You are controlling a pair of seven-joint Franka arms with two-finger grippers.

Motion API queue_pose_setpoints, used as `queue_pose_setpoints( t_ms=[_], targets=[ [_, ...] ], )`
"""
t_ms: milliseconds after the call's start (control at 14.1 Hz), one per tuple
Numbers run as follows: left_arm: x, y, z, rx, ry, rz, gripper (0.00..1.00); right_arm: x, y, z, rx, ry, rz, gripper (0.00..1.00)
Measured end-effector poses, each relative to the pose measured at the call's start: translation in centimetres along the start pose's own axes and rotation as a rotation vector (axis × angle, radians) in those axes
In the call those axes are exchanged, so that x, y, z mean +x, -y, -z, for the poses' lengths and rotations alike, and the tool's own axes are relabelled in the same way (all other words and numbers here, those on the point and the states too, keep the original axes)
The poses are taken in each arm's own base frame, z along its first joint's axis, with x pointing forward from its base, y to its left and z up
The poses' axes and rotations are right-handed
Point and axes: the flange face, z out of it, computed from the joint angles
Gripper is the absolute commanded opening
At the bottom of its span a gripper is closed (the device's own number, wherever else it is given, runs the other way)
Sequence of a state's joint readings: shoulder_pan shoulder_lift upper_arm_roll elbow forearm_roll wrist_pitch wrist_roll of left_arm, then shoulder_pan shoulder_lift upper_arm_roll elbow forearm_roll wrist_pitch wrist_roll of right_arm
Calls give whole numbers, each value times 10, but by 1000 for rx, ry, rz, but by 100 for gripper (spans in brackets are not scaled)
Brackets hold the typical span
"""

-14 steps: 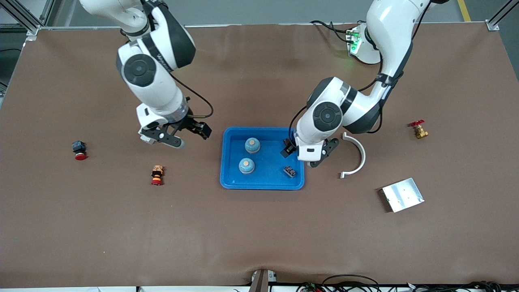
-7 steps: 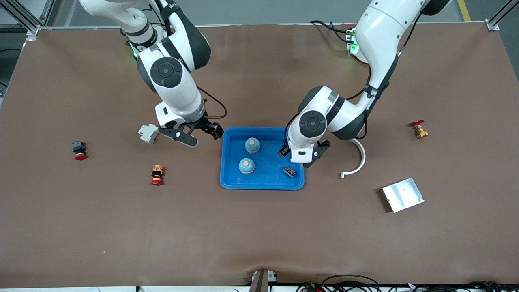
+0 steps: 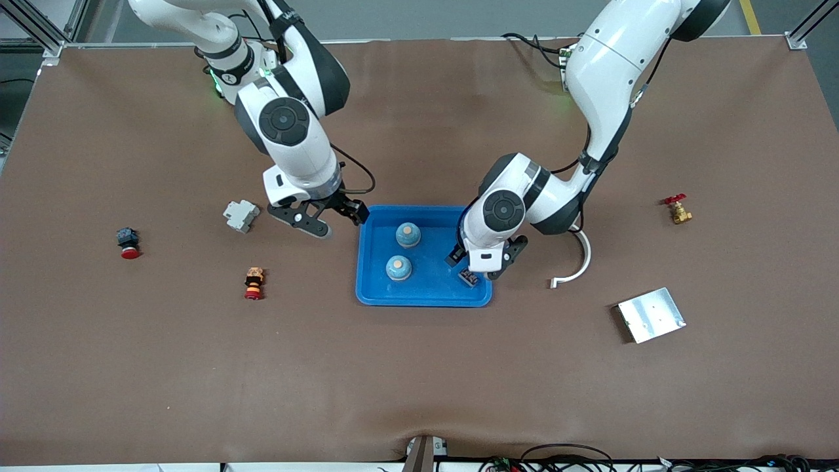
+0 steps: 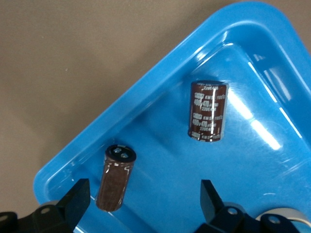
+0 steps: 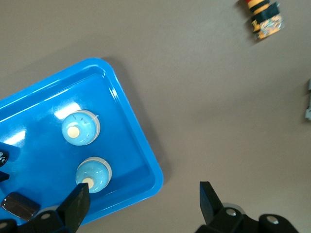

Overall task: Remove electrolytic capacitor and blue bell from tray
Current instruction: 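Grasp the brown capacitor with the left gripper while the right gripper grasps the bell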

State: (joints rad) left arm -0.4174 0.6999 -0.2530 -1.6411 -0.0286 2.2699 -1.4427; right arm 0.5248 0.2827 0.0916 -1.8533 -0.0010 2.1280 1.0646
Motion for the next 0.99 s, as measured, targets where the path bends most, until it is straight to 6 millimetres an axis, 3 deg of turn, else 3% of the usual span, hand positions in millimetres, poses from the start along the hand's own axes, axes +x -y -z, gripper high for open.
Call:
queue_pose_setpoints(
  t_ms=[495,990],
  targets=[
    [1,0,-24,3,-11,44,100,-30,32,-46,4,-21,-43,100],
    [-9,2,-34,20,-10,51,100,-55,73,-101,-11,-35,-94,100]
  ],
)
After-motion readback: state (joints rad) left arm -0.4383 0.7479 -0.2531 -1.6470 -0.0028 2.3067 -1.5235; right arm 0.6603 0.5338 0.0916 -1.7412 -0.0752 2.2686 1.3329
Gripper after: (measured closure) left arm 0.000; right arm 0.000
